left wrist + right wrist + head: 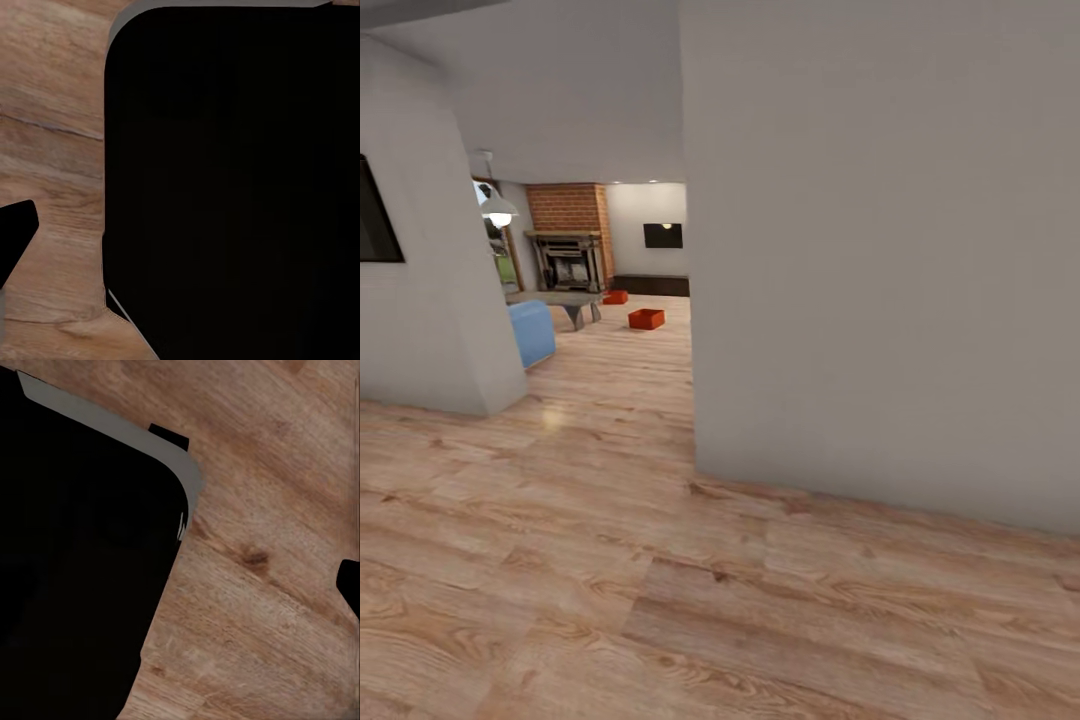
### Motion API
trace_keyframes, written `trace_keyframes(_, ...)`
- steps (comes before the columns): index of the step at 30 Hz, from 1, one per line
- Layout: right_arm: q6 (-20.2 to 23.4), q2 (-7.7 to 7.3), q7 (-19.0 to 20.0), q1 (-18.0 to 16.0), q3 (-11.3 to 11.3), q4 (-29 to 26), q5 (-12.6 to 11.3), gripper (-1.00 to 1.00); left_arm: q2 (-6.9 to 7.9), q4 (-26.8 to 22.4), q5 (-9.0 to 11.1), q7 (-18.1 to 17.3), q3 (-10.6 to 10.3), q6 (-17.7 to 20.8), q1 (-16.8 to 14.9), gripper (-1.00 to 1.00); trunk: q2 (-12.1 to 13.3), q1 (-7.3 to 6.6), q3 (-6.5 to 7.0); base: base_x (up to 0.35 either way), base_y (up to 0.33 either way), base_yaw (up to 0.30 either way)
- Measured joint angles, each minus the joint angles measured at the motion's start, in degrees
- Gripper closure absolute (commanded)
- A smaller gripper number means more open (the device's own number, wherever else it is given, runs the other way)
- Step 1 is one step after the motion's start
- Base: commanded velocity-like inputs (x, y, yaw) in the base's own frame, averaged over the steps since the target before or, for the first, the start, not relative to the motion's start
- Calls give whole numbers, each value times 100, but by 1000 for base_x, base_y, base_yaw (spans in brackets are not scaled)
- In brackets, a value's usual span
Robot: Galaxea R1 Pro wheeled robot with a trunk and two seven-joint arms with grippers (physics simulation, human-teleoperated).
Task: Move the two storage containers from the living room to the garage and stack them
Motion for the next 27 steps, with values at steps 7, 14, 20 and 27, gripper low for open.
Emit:
trace_keyframes(7, 0, 0, 0, -1, 0, 0, 1, -100, 0, -2, 0, 0, 1, 0, 0, -100, 0, 0, 0, 322, 0, 270)
trace_keyframes(14, 0, 0, 0, -1, 0, 0, 0, -100, 0, 0, 3, 0, -1, 0, 0, -100, 0, 0, 0, 322, 0, 270)
trace_keyframes(20, 0, 0, 0, -1, 0, 0, 0, -100, 0, 0, 1, 0, 1, 0, 0, -100, 0, 0, 0, 322, 0, 270)
trace_keyframes(27, 0, 0, -1, -1, 0, 0, 0, -100, -2, 0, 3, 0, 0, 0, 0, -100, 0, 0, 0, 322, 0, 270)
